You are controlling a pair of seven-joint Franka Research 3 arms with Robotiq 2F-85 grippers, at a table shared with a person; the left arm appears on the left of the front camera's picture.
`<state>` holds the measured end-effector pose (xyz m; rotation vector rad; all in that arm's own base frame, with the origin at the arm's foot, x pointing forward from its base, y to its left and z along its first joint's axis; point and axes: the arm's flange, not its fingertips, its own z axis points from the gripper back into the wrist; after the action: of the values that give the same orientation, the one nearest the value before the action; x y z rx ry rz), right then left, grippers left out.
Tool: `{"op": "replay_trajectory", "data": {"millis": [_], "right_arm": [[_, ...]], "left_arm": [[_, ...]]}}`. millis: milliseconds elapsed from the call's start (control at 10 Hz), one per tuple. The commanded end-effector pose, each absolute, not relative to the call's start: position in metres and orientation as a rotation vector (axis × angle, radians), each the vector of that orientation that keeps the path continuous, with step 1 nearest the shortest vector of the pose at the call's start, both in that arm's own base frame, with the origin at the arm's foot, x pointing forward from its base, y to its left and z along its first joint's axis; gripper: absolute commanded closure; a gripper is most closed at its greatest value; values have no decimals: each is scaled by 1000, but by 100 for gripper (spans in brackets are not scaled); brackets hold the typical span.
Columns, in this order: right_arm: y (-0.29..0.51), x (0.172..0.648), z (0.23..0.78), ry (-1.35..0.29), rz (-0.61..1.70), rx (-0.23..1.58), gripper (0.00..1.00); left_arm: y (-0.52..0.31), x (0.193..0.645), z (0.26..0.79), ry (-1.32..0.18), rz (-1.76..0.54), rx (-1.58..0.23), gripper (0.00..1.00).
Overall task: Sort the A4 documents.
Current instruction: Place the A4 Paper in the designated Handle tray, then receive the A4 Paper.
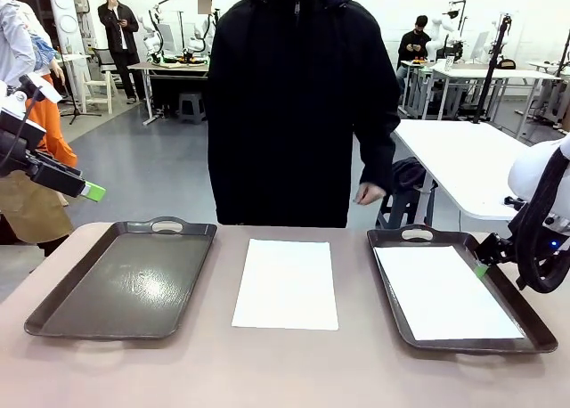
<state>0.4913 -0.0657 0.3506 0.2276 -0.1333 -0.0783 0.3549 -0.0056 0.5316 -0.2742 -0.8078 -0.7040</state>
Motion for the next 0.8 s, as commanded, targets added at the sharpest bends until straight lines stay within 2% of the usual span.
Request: {"op": "replay_trajectory", "data": {"millis": [0, 700], "right_arm": [[-67, 492, 349, -124, -67, 220, 0], [-67, 492, 349, -124, -67, 220, 0]], "left_arm": [[-5, 355, 531, -810, -704, -277, 0], [-5, 355, 531, -810, -704, -277, 0]]}}
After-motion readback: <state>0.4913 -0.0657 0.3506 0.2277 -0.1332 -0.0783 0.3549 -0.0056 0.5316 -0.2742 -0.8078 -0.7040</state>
